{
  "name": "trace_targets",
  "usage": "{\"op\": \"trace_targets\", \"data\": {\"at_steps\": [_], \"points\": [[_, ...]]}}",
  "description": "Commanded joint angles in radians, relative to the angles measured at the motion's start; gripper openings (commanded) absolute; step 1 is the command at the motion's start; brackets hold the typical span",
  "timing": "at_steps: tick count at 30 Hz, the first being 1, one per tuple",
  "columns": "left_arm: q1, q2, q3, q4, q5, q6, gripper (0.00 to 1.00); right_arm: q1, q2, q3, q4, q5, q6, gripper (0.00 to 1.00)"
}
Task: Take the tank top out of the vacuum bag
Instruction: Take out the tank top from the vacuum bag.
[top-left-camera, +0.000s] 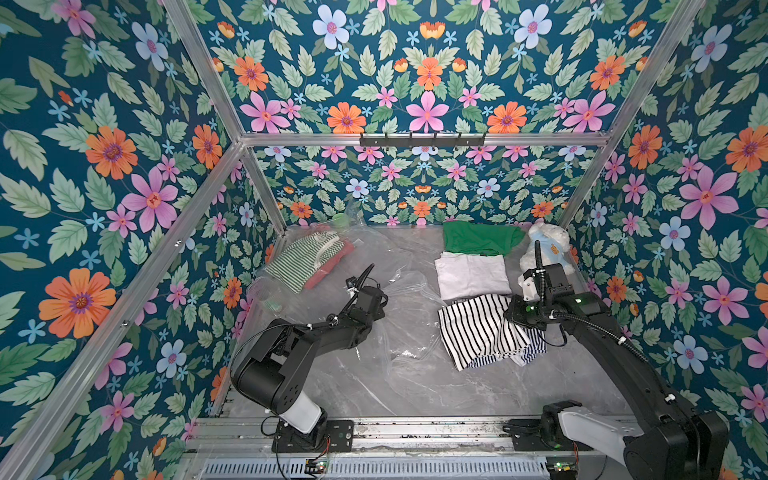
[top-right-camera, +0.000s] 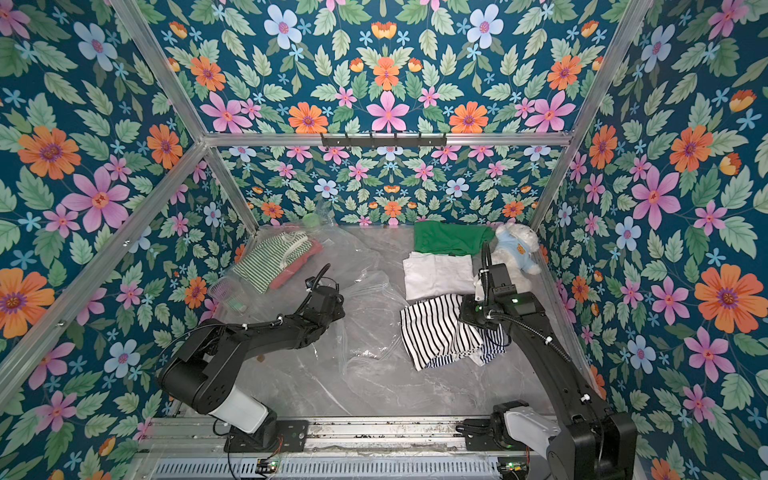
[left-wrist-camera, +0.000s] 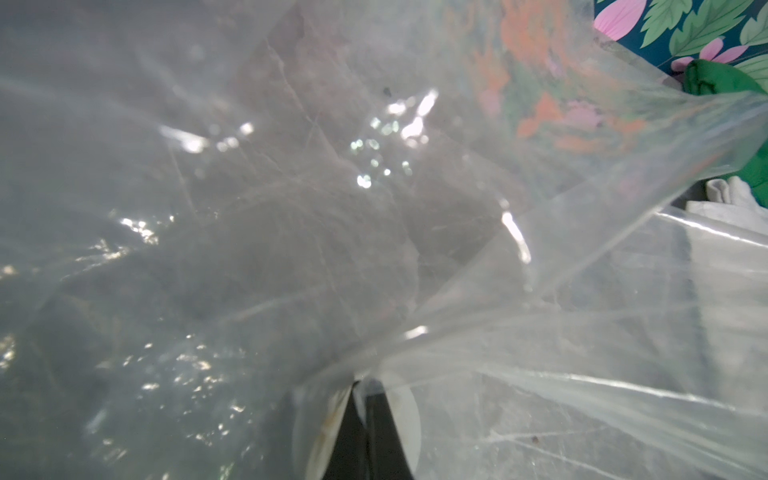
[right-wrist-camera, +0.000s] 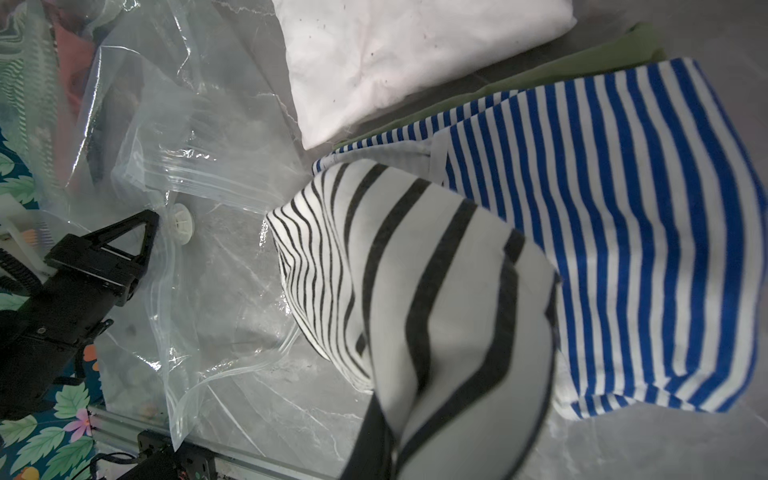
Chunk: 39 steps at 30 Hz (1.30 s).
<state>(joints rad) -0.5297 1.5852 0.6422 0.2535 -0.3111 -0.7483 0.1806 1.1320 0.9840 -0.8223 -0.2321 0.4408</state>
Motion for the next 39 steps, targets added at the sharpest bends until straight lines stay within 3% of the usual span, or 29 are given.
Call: {"op": "trace_targets", "data": {"at_steps": [1,11,18,24,25,26,27,29,30,32,35,39], "points": [[0.001,0.006,0.005,0.004,-0.007,0.007,0.0,-0.022,0.004,-0.006,-0.031,0.073,-0.013,0.0],[0.001,0.006,0.005,0.003,-0.012,0.011,0.0,-0.219,0.023,-0.12,0.061,0.051,-0.025,0.0],[0.001,0.013,0.01,0.004,-0.003,0.013,0.0,-0.225,0.071,-0.137,0.16,0.04,-0.03,0.01],[0.002,0.01,0.009,0.0,-0.014,0.012,0.0,-0.225,0.018,-0.091,0.129,0.033,-0.066,0.06],[0.0,0.015,0.011,0.004,-0.009,0.011,0.0,-0.225,0.017,-0.09,0.121,0.061,-0.064,0.09],[0.002,0.019,0.011,0.009,-0.006,0.009,0.0,-0.225,0.027,-0.093,0.113,0.099,-0.063,0.18],[0.001,0.023,0.013,0.013,0.0,0.008,0.0,-0.226,0.042,-0.092,0.098,0.133,-0.058,0.32],[0.001,0.03,0.019,0.015,0.008,0.009,0.0,-0.227,0.078,-0.086,0.055,0.192,-0.054,0.76],[0.001,0.031,0.02,0.015,0.01,0.011,0.0,-0.227,0.078,-0.085,0.04,0.214,-0.049,0.85],[0.0,0.024,0.019,0.01,0.005,0.013,0.0,-0.227,0.025,-0.098,0.043,0.257,-0.031,0.91],[0.0,0.021,0.017,0.008,-0.006,0.019,0.0,-0.215,-0.058,-0.079,0.06,0.265,-0.043,0.92],[0.0,0.052,0.037,0.01,0.008,0.028,0.0,-0.082,-0.025,0.001,0.068,0.301,-0.072,0.92]]}}
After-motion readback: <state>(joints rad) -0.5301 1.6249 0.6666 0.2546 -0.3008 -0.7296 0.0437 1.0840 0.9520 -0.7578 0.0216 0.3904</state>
